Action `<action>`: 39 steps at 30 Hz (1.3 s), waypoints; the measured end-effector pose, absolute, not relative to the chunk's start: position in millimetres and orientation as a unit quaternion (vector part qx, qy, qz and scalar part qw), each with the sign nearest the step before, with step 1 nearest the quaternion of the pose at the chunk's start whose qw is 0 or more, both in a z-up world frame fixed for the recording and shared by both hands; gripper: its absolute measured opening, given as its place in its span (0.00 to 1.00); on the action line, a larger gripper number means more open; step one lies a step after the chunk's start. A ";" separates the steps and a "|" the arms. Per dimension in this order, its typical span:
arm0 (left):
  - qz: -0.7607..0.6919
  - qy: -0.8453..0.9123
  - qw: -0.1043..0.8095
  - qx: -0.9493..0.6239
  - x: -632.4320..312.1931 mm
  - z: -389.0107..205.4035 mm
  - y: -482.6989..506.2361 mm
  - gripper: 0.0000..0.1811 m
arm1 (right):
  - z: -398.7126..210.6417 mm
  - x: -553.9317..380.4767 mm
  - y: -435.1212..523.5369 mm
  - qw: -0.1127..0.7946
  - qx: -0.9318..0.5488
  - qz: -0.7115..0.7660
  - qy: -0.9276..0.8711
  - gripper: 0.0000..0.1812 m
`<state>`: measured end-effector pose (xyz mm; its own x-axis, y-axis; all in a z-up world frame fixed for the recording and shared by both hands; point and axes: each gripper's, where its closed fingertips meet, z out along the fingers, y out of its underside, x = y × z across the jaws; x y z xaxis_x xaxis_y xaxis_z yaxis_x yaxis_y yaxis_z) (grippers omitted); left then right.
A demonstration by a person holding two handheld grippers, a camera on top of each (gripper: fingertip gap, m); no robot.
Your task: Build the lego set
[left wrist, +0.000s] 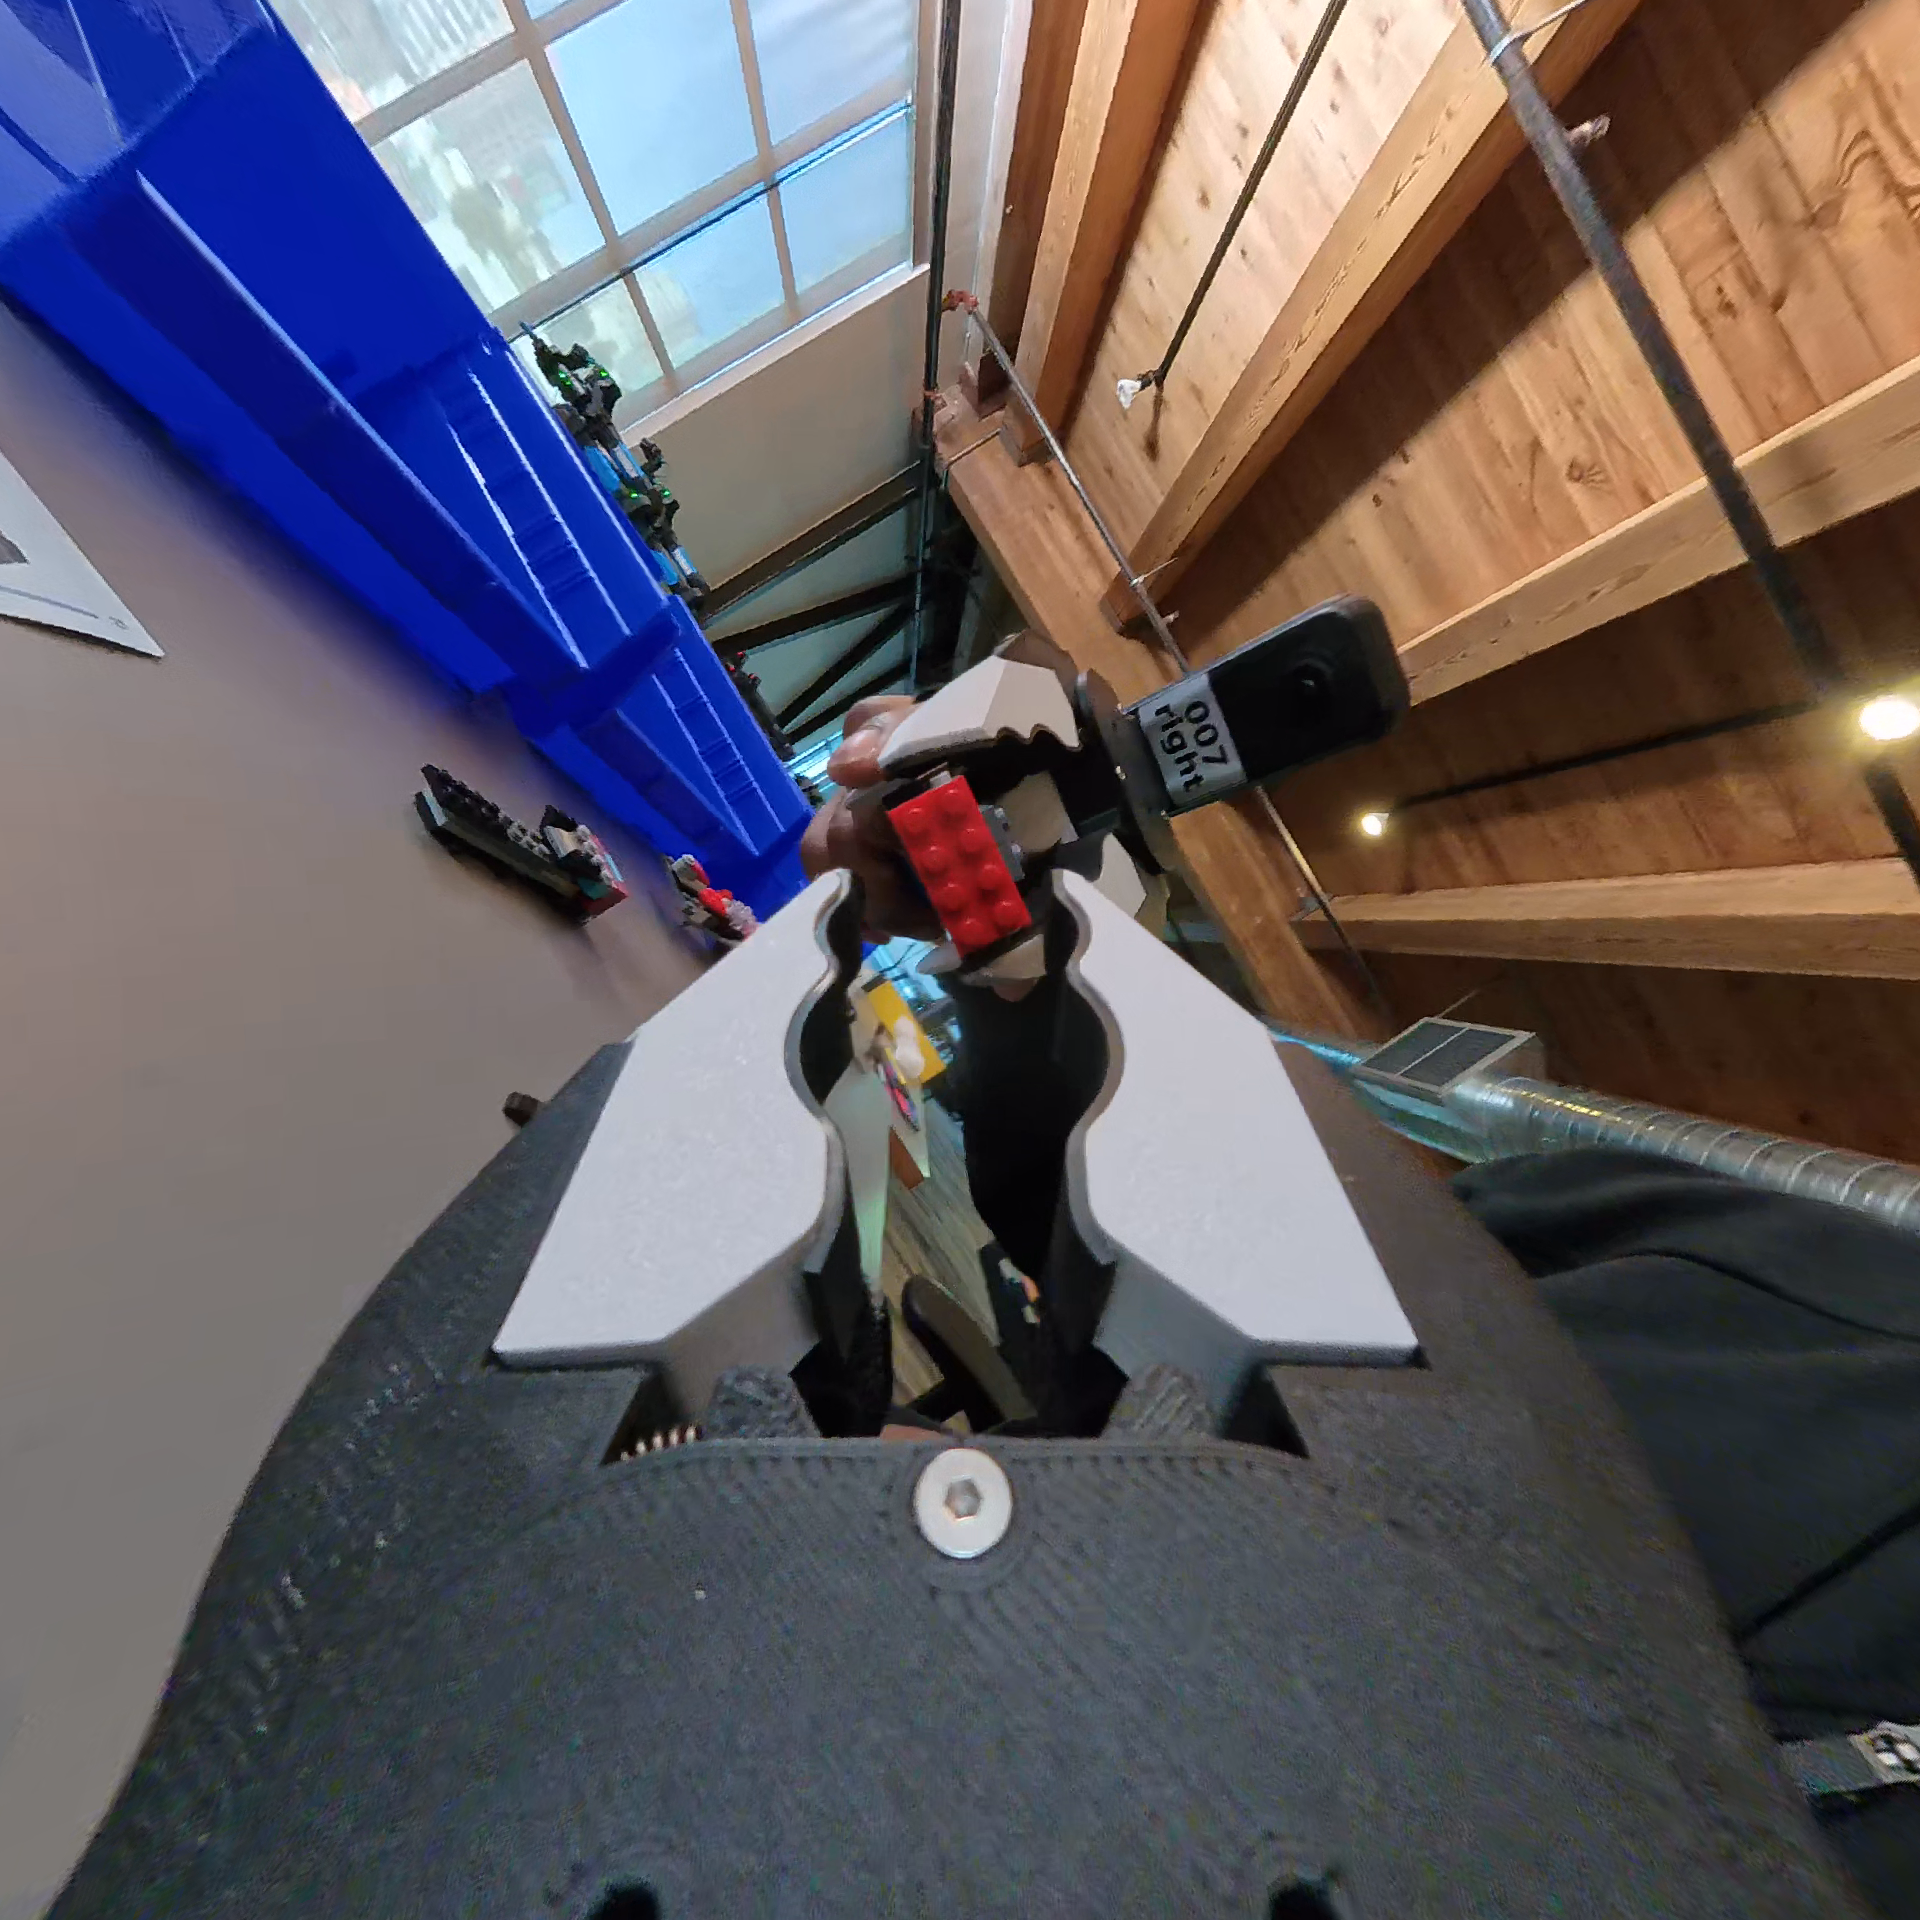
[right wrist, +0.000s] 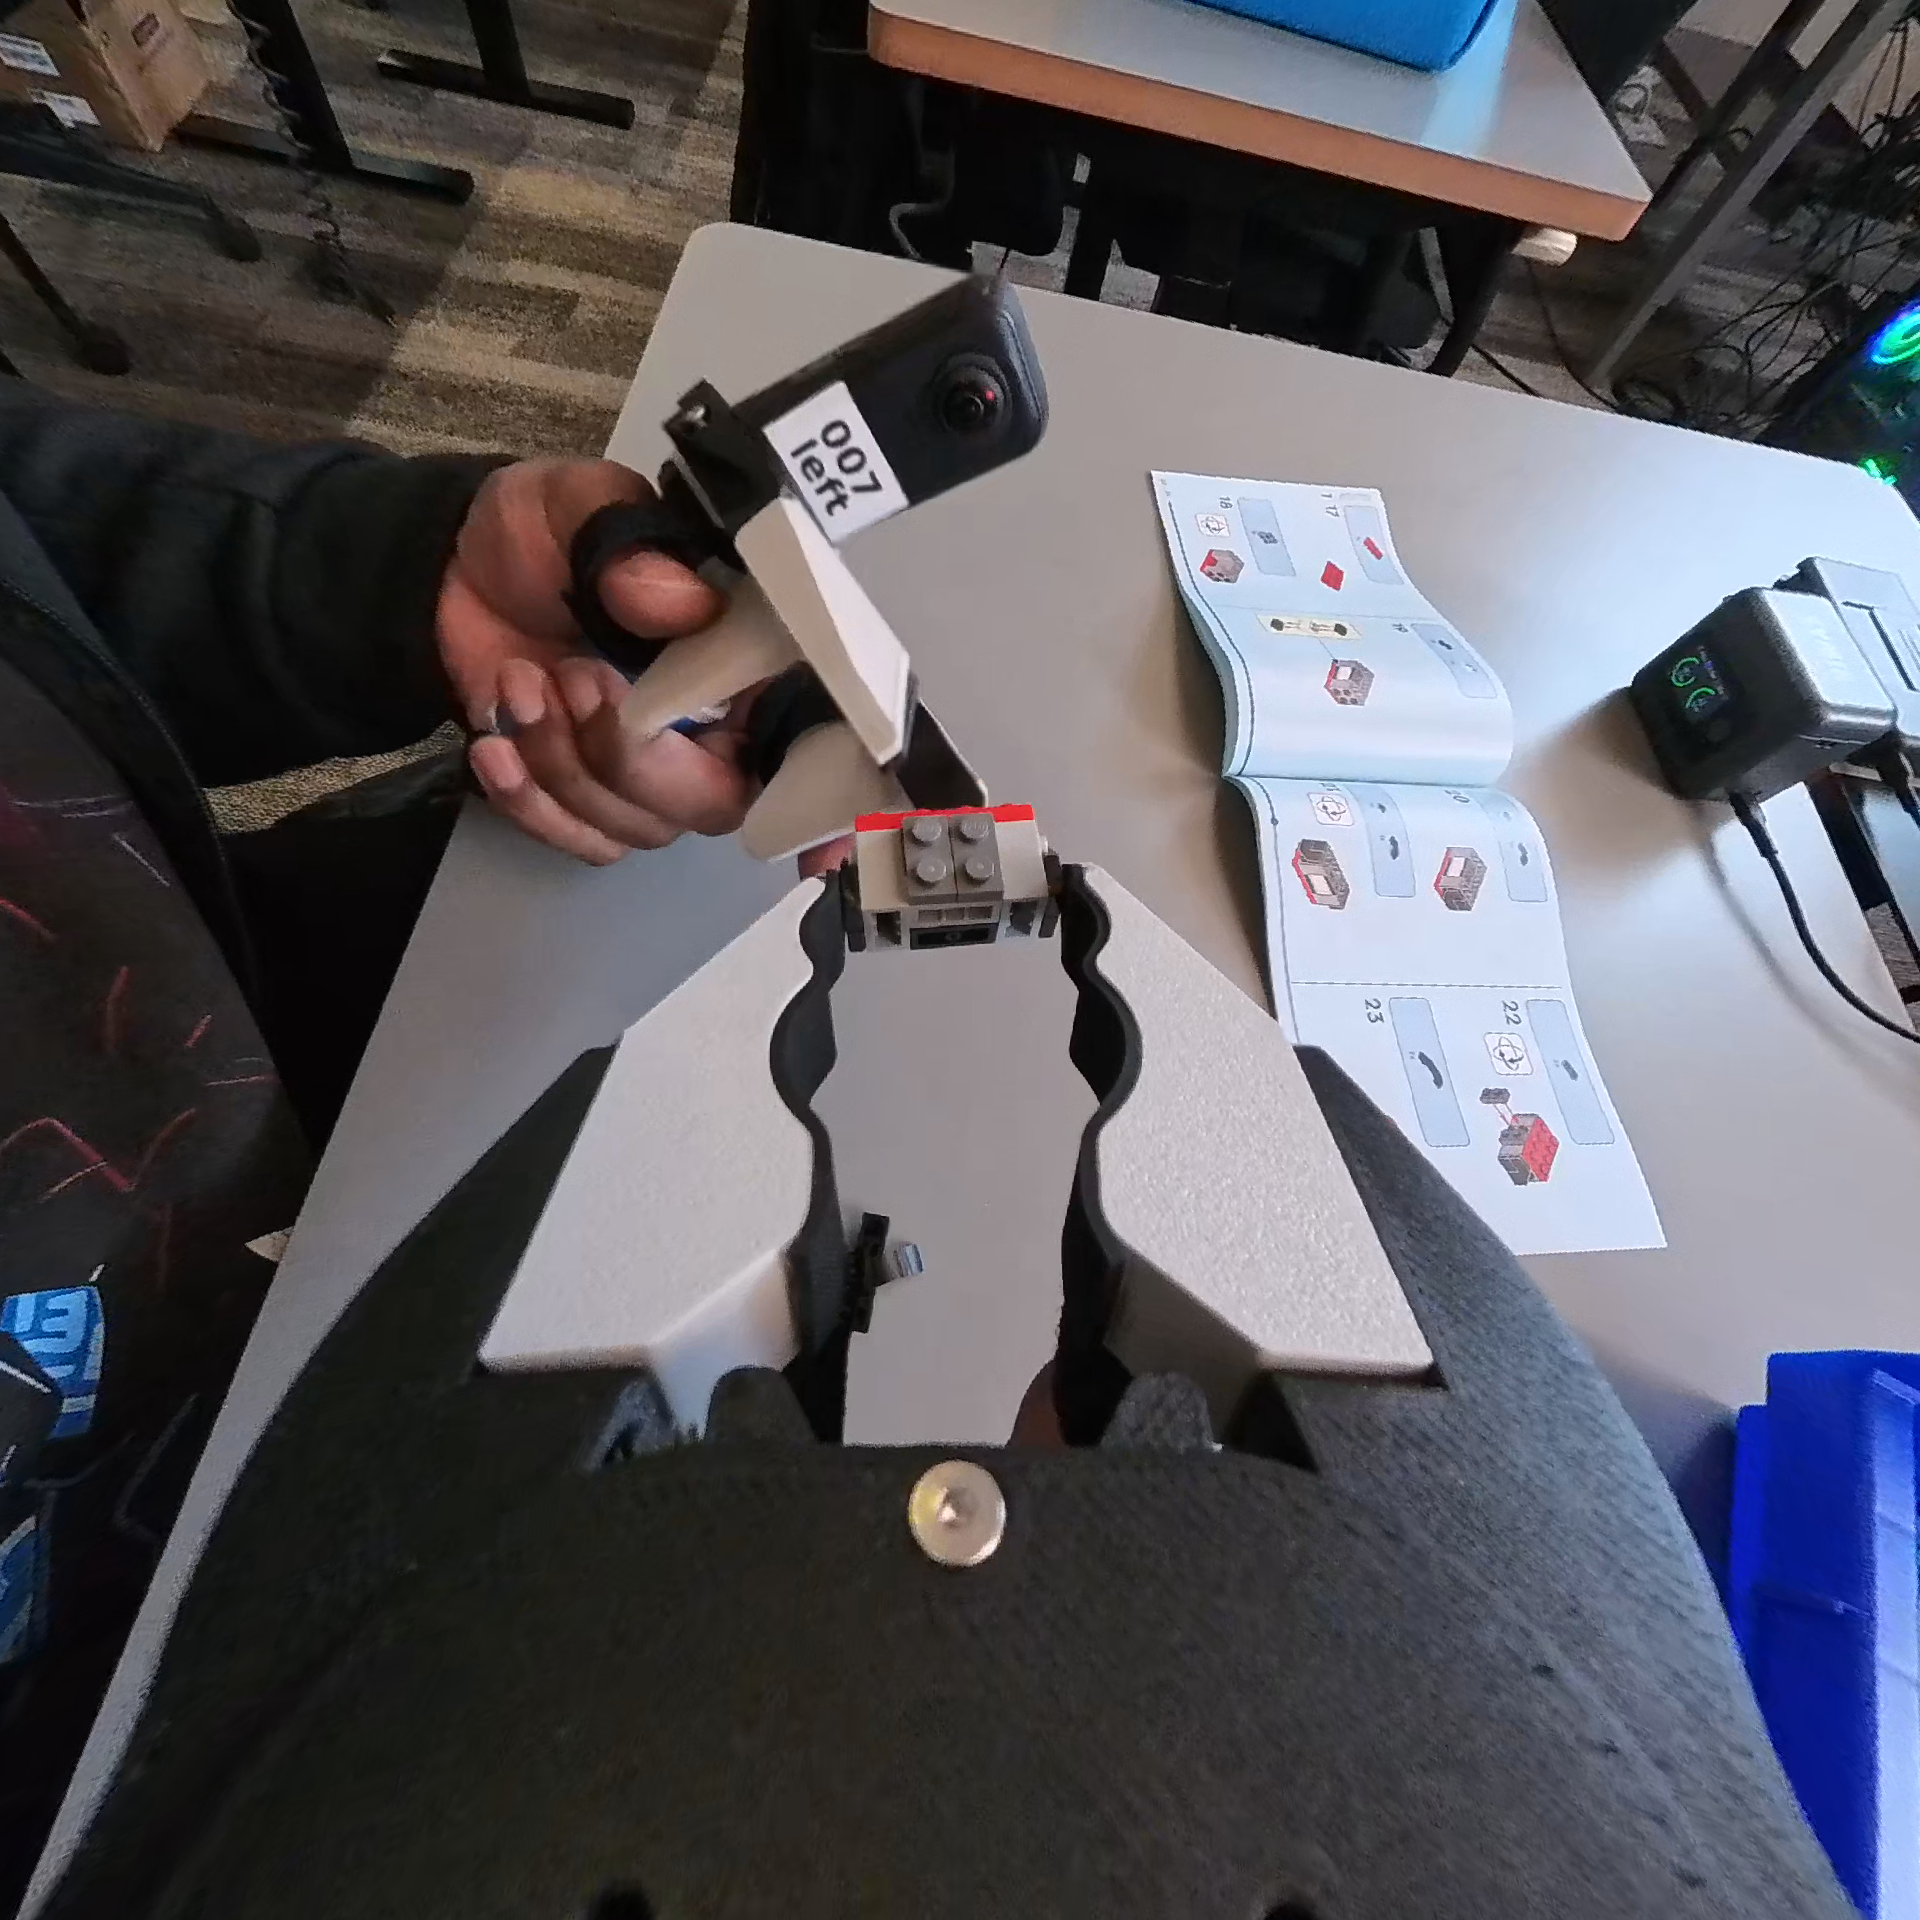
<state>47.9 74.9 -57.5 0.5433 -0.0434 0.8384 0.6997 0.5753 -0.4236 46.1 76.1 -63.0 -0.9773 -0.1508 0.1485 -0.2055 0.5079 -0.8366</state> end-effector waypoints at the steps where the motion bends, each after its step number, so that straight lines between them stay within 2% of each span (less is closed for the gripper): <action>1: -0.246 -0.415 0.785 -0.389 48.1 -56.8 74.6 0.19 | -63.0 46.5 76.0 0.028 0.103 0.485 -0.868 0.24; 8: -0.291 -0.411 0.783 -0.365 50.6 -54.2 79.8 0.17 | -63.9 48.4 74.8 0.029 0.108 0.483 -0.868 0.24; 16: -0.310 -0.409 0.785 -0.348 50.6 -53.2 78.9 0.10 | -63.1 49.4 73.5 0.026 0.110 0.486 -0.867 0.24; 25: -0.298 -0.406 0.787 -0.355 50.9 -52.0 79.5 0.10 | -62.3 49.9 73.2 0.025 0.109 0.487 -0.866 0.24; 28: -0.249 -0.411 0.783 -0.395 49.9 -56.6 80.0 0.14 | -64.4 49.9 73.4 0.024 0.107 0.480 -0.871 0.24; 34: -0.060 -0.354 0.775 -0.521 57.8 -57.1 72.9 0.25 | -59.6 57.7 75.1 -0.002 0.109 0.486 -0.867 0.24; 39: 0.055 -0.290 0.756 -0.584 67.2 -55.6 74.9 0.28 | -57.7 69.6 78.8 -0.044 0.120 0.477 -0.869 0.24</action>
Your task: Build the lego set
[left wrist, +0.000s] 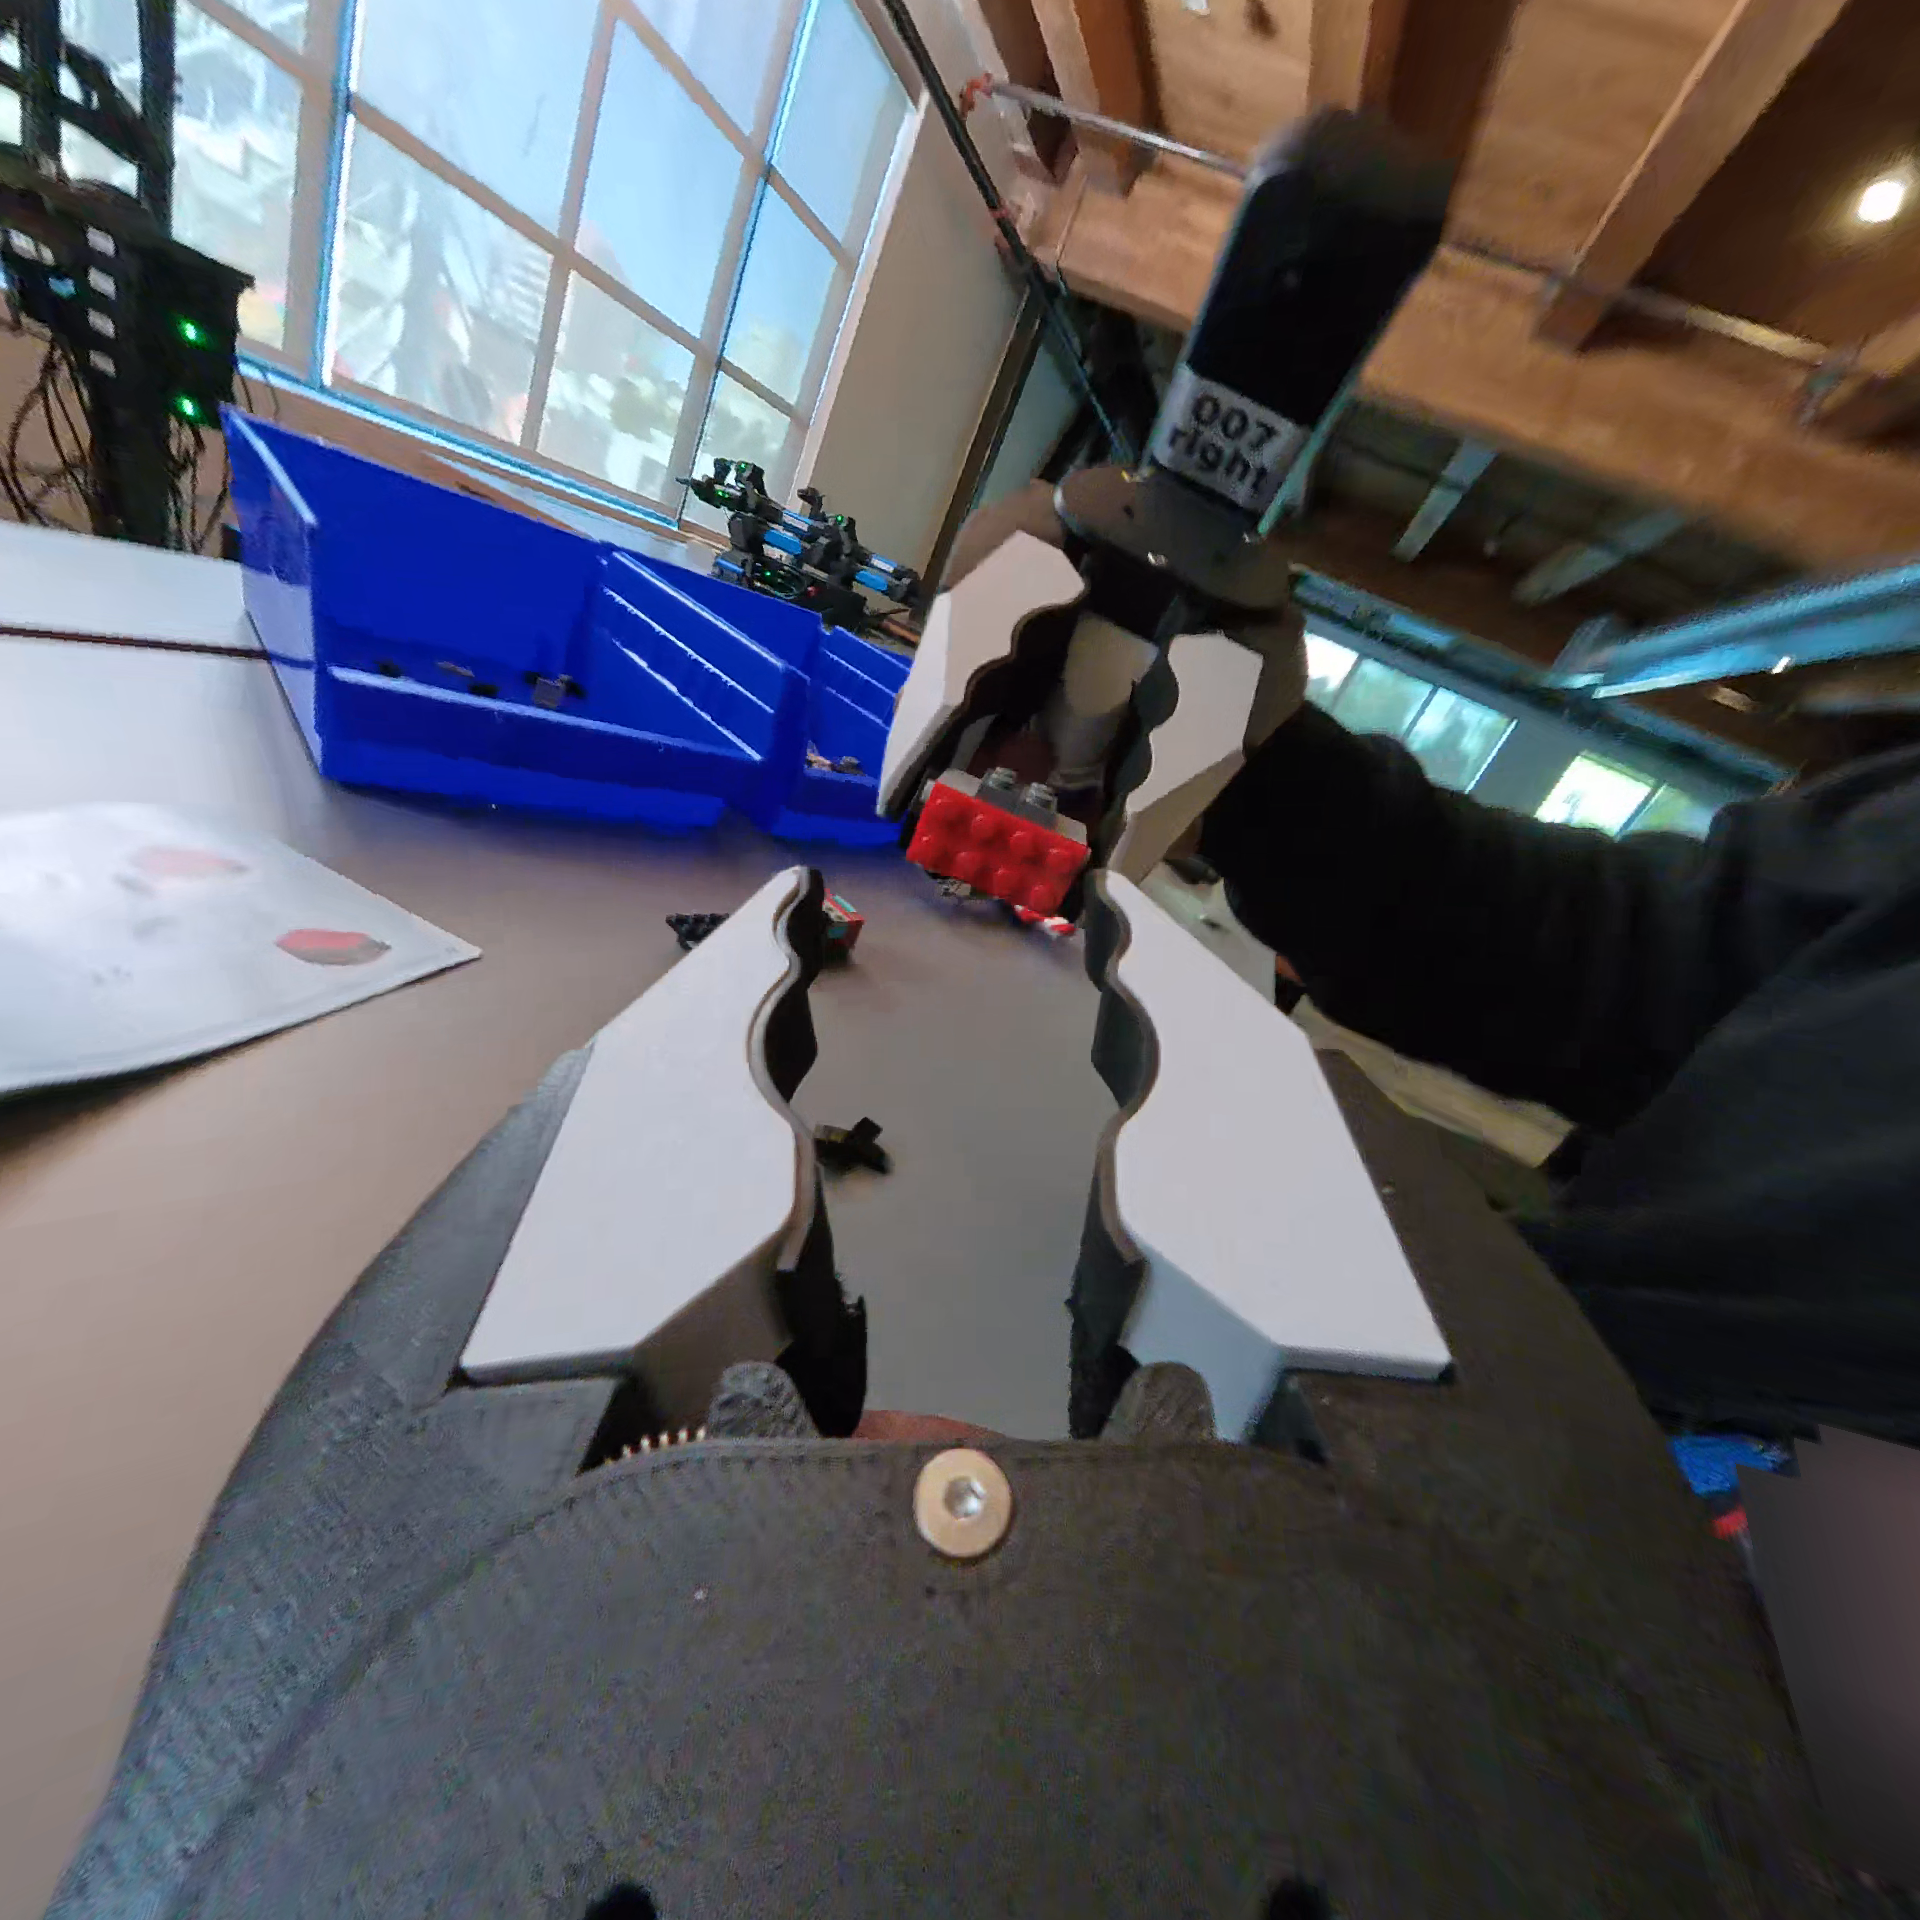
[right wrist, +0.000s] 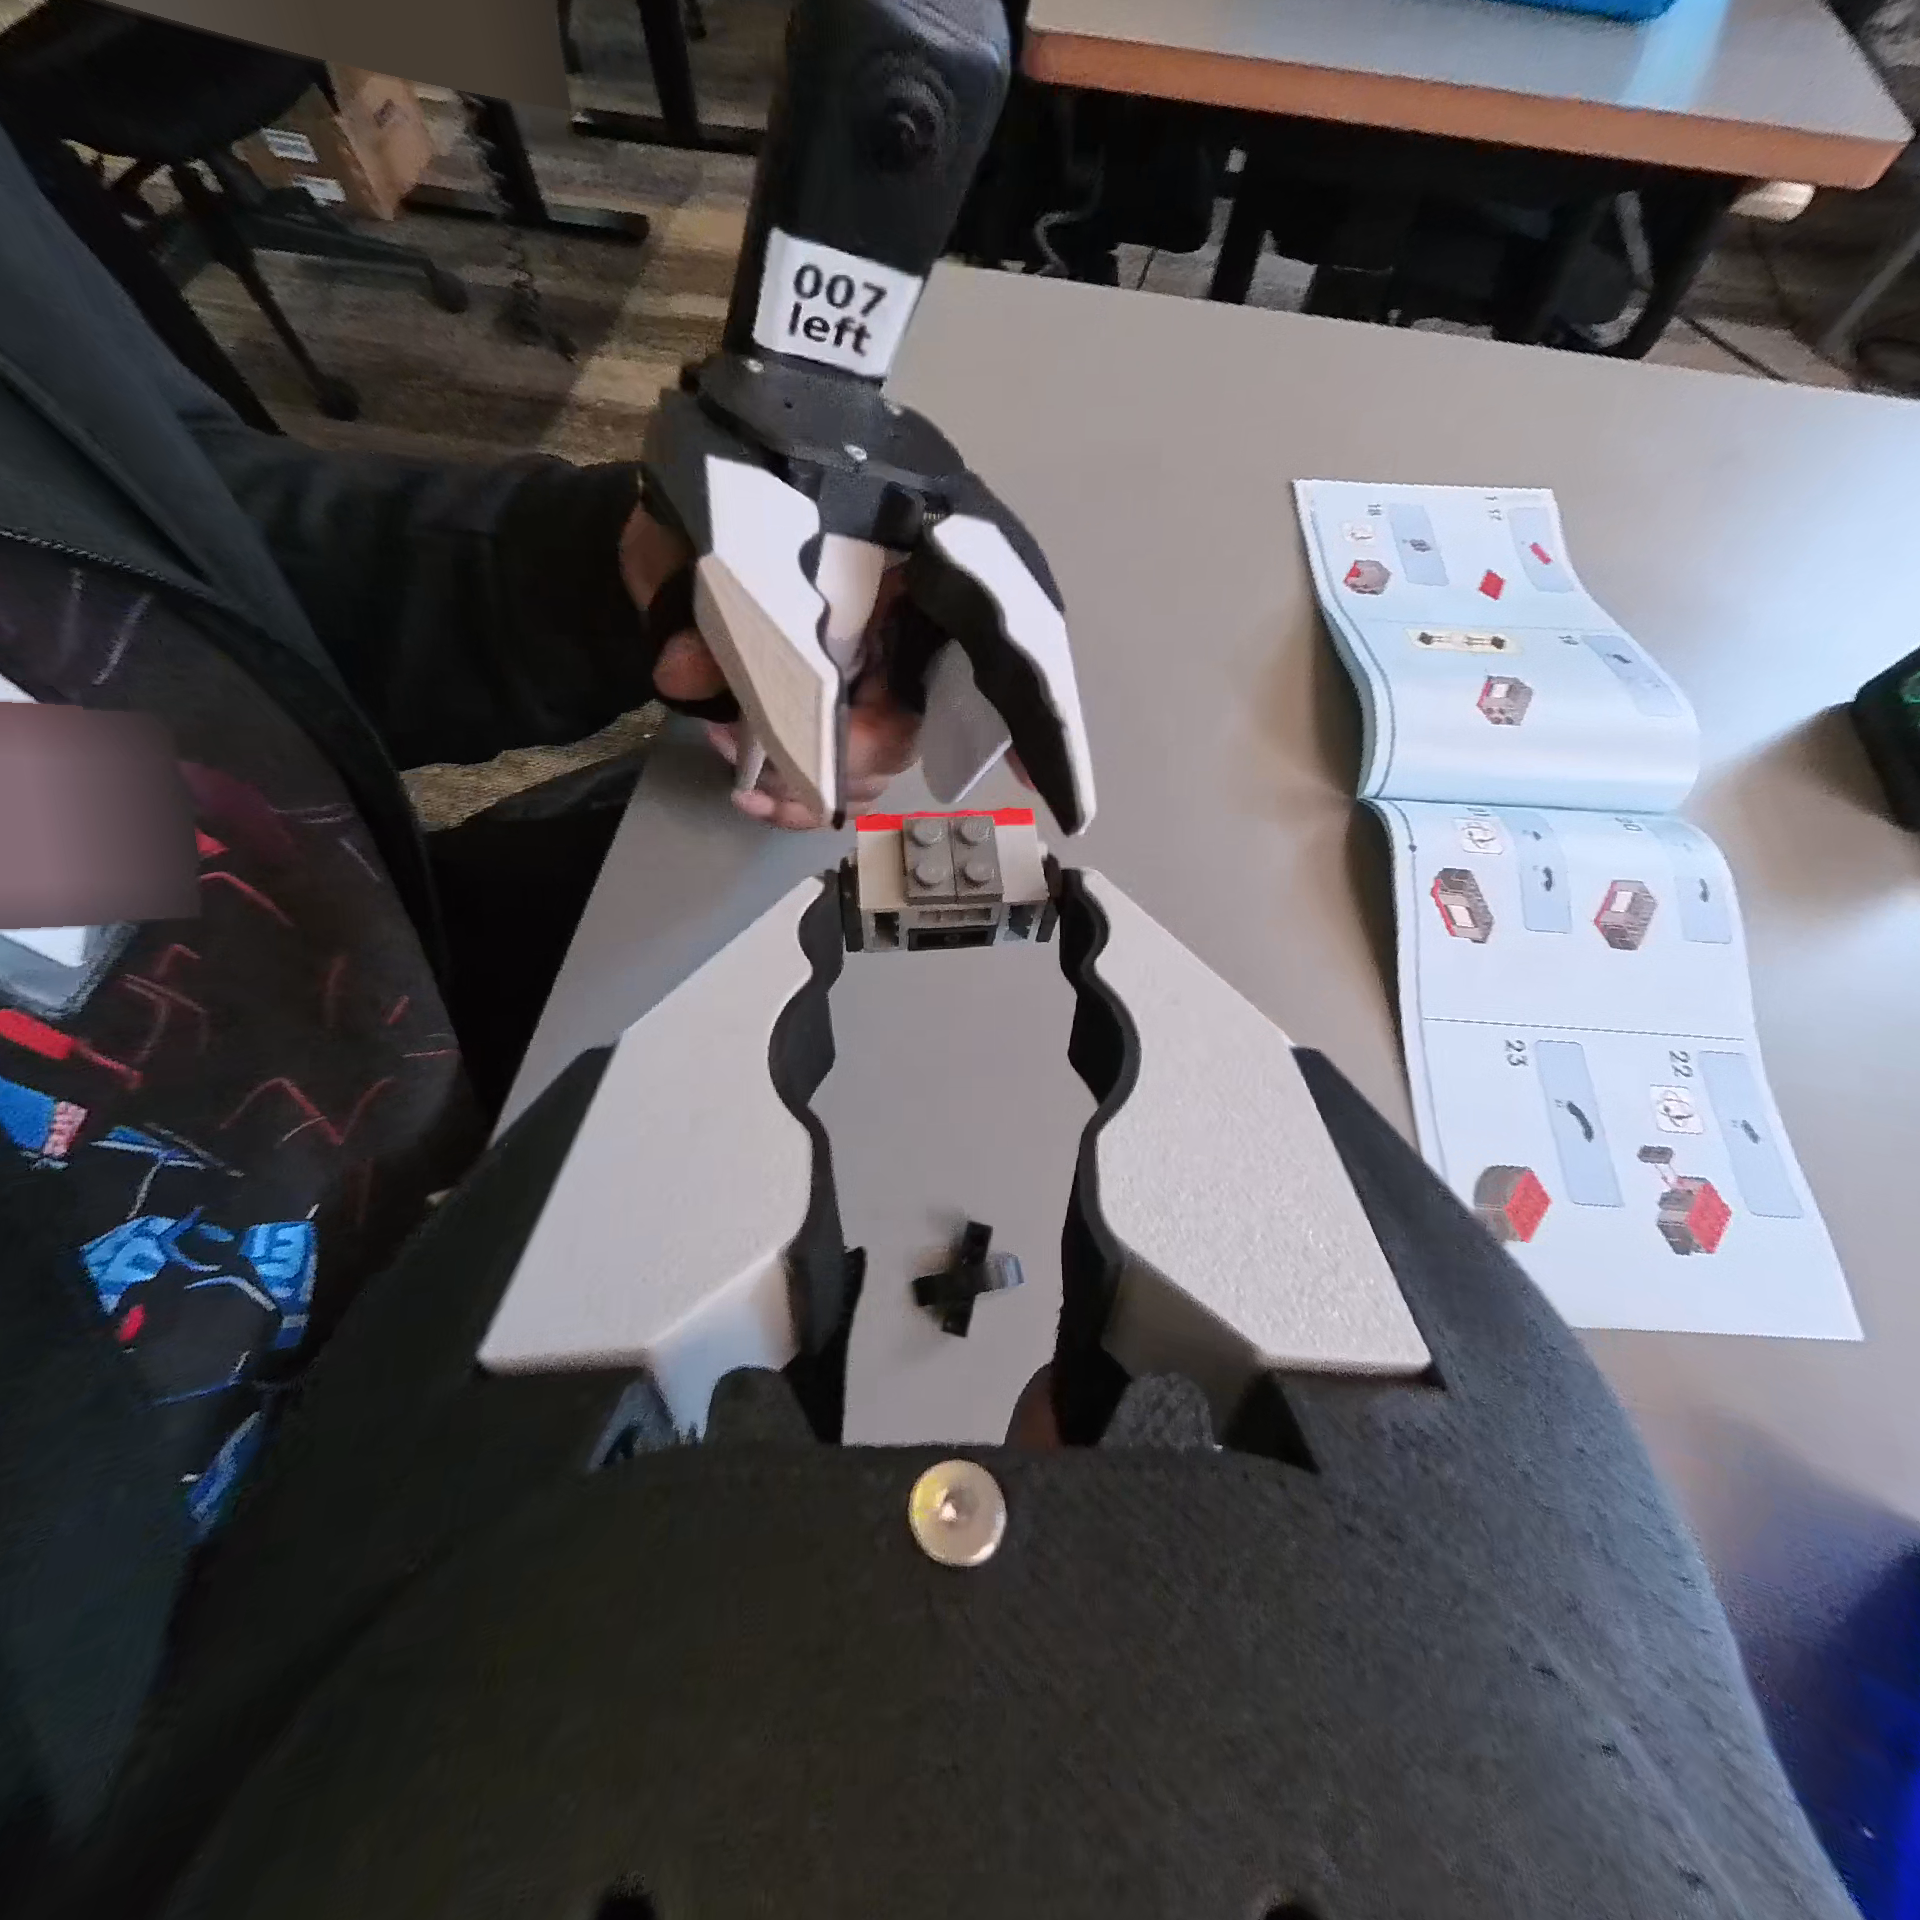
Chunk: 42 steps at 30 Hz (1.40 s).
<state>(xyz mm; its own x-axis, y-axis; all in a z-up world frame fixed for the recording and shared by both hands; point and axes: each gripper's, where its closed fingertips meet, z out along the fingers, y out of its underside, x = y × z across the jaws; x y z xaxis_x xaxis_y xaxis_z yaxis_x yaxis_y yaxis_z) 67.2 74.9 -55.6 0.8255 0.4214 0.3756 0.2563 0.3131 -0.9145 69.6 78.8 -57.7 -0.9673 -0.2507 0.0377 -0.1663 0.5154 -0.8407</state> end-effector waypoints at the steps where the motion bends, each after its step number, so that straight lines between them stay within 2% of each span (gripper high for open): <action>1: 0.071 -0.278 0.754 -0.591 69.0 -54.9 76.3 0.28 | -58.3 71.4 79.3 0.050 -0.123 -0.474 0.871 0.24; 7: 0.132 -0.223 0.746 -0.613 79.2 -49.1 80.9 0.26 | -59.0 80.9 80.4 0.069 -0.143 -0.459 0.874 0.24; 26: 0.134 -0.192 0.748 -0.621 88.3 -48.2 86.2 0.20 | -55.6 90.8 79.8 0.072 -0.177 -0.449 0.873 0.24; 42: 0.156 -0.171 0.755 -0.613 91.2 -40.6 82.8 0.19 | -49.1 95.6 77.0 0.091 -0.178 -0.459 0.865 0.26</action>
